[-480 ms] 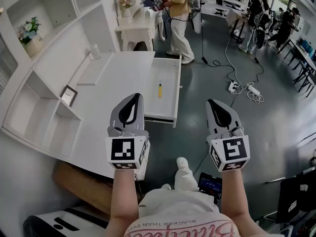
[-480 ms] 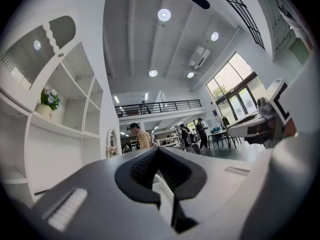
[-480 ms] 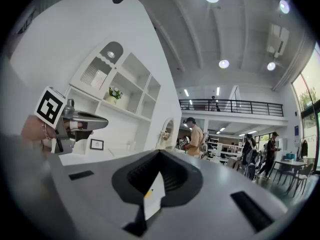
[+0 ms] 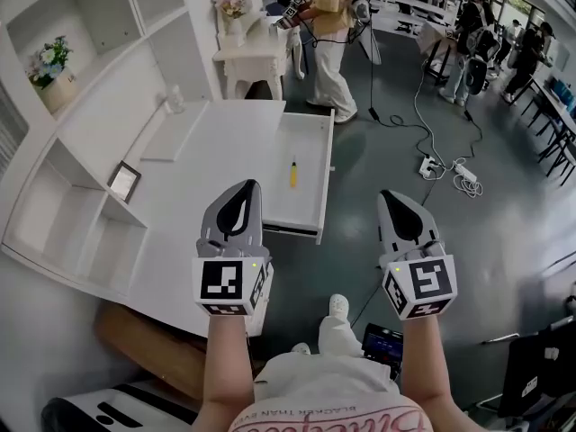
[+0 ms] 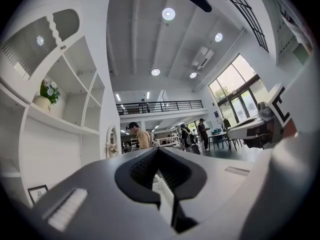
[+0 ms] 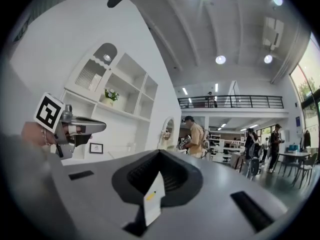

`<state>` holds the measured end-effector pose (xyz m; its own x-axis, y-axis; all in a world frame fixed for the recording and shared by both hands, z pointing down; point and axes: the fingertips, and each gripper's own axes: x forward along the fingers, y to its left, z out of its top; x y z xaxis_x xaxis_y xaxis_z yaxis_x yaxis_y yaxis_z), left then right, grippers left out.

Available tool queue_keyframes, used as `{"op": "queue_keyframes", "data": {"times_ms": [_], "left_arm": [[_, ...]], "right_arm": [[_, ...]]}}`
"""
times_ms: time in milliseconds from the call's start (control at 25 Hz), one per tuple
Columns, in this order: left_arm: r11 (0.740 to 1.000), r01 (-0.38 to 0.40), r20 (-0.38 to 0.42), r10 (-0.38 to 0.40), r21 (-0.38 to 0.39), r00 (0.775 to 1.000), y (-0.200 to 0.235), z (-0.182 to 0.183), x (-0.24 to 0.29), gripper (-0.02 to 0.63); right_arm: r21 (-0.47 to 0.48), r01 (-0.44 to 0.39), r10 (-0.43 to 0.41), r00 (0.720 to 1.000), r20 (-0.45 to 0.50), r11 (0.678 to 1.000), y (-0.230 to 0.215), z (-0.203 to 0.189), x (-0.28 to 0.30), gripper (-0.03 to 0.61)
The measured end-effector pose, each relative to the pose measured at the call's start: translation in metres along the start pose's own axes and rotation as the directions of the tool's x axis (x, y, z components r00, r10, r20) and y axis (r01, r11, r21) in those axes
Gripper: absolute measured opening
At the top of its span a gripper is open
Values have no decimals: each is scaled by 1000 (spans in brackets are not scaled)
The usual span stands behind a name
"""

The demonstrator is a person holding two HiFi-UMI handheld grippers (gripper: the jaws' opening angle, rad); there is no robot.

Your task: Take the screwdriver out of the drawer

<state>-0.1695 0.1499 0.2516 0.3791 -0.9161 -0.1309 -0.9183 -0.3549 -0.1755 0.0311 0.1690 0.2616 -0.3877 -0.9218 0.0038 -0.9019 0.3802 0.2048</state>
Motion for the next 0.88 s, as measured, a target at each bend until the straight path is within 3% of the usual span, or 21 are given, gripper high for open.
{"op": "queue_keyframes", "data": {"times_ms": [880], "left_arm": [[994, -105, -54, 106, 25, 993, 0, -27, 159, 9]], "right_arm": [[5, -94, 94, 996, 8, 996, -120, -26, 136, 6]]}}
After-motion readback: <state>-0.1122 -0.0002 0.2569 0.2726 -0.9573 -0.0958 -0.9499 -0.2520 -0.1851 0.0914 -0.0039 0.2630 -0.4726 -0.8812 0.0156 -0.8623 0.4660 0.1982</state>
